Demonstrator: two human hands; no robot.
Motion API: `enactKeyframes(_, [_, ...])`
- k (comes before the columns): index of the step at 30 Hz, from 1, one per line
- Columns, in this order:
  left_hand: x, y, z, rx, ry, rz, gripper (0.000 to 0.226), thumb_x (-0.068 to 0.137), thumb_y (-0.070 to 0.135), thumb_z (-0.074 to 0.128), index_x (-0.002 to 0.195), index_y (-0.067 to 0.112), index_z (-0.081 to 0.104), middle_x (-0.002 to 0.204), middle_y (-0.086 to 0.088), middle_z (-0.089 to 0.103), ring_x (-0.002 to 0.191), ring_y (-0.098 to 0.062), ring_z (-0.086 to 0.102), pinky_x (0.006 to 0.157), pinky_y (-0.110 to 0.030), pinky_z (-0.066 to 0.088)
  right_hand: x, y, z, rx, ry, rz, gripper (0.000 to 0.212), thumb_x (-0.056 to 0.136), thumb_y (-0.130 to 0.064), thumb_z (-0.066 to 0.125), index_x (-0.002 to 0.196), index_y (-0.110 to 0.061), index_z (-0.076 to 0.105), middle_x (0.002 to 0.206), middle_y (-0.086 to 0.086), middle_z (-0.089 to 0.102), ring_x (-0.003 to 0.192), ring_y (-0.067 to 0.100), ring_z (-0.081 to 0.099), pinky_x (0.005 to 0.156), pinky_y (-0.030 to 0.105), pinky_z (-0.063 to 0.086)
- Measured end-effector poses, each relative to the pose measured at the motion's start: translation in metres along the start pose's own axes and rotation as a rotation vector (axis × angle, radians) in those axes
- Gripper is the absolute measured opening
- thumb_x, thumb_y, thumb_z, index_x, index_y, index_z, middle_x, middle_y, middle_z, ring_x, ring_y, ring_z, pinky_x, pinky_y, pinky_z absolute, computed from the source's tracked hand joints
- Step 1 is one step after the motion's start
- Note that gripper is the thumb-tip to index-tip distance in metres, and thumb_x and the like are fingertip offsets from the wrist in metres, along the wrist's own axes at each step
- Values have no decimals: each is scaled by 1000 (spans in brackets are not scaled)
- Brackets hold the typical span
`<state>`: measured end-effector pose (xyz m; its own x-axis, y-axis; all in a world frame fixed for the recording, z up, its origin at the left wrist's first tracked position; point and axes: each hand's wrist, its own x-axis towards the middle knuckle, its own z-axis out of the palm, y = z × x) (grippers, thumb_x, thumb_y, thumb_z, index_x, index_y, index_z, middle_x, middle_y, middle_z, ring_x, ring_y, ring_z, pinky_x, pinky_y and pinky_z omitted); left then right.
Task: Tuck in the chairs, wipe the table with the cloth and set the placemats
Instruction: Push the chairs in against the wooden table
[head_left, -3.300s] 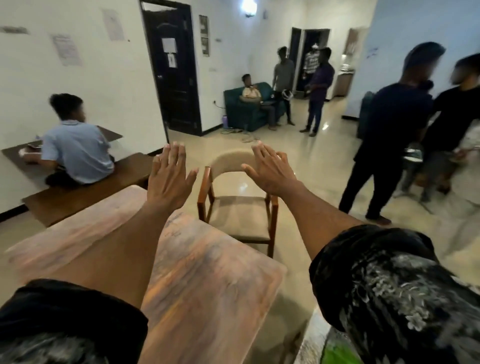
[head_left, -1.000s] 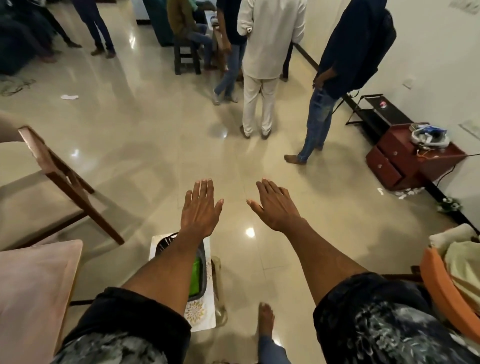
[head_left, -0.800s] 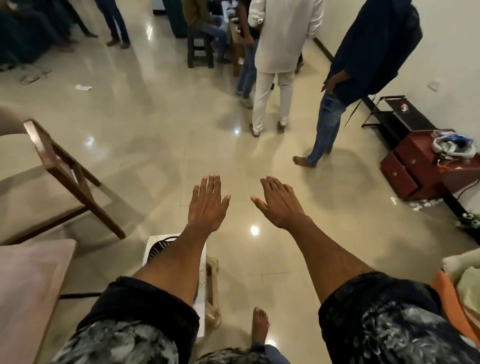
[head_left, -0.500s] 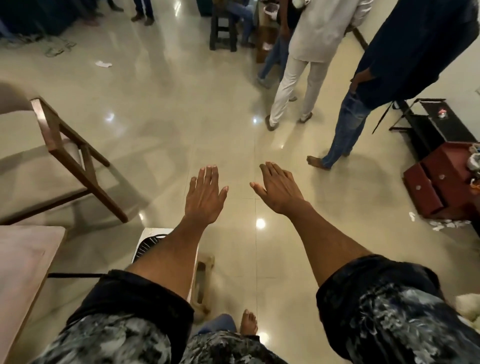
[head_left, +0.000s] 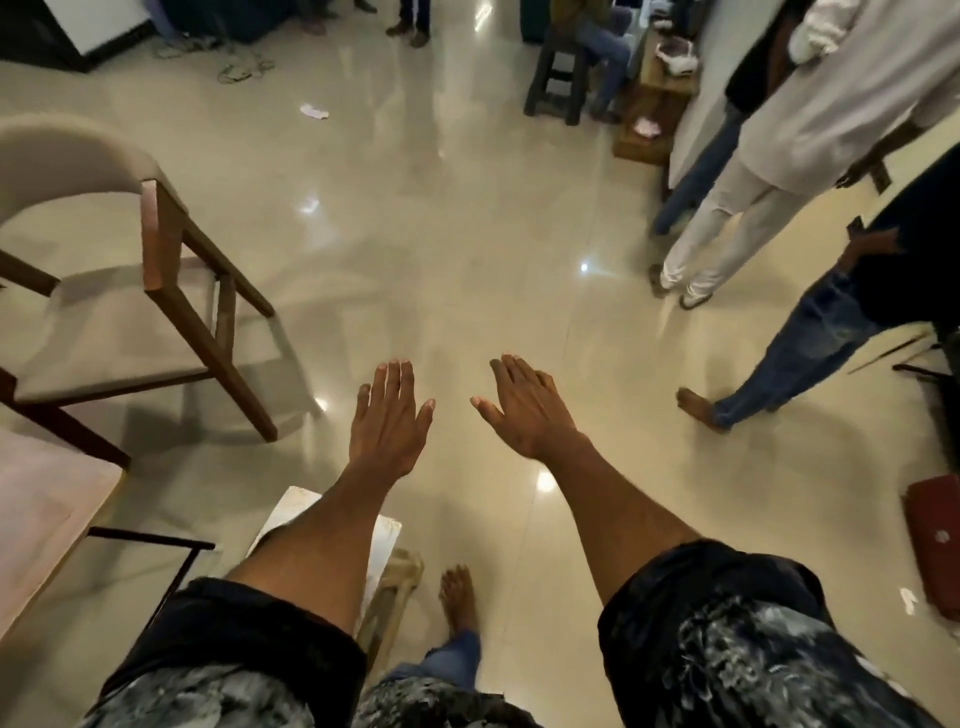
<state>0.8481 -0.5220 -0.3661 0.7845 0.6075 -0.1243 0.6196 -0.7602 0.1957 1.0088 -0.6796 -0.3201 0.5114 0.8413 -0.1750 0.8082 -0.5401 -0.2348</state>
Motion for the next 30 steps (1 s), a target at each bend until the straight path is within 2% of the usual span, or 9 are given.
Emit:
enactKeyframes(3, [33,2,-5,-16,52,-26,81,109,55,9,169,3,22,176,-18,23,164,-33,21,130,-53,23,44,4,-14,-8,6,-52,70,112,-56,30,162,-8,27,175,17,20,164,28,14,128,45,18])
enactKeyframes(7, [74,-4,-25,-15,64,-101,73,113,51,20,171,7,10,179,-14,11,167,-29,8,132,-48,14,102,11,-38,-18,25,-112,70,111,-57,30,162,-8,28,174,17,21,164,28,14,128,45,19])
enactKeyframes(12, [116,-25,-41,-15,69,-227,73,115,51,21,171,8,4,180,-12,5,167,-28,2,133,-47,9,175,12,-52,-50,-5,-232,70,112,-57,30,161,-7,30,174,16,22,163,27,15,127,44,20])
enactKeyframes(17, [161,-49,-54,-68,110,-375,74,114,52,24,171,8,8,179,-13,10,167,-30,6,133,-49,10,251,14,-59,-68,-33,-351,70,112,-57,30,161,-7,29,174,15,23,163,26,15,127,42,19])
enactKeyframes(24, [229,-48,-71,-56,136,-542,73,114,54,18,172,11,2,180,-11,3,167,-28,1,134,-45,4,351,0,-78,-78,-53,-523,71,111,-56,33,162,-7,29,172,15,27,162,27,19,126,42,20])
enactKeyframes(30, [264,-91,-68,-80,113,-679,74,113,55,13,172,12,0,180,-9,0,167,-27,-2,133,-43,-1,426,-41,-69,-63,-127,-646,71,111,-56,33,163,-8,27,173,15,25,162,28,18,127,42,19])
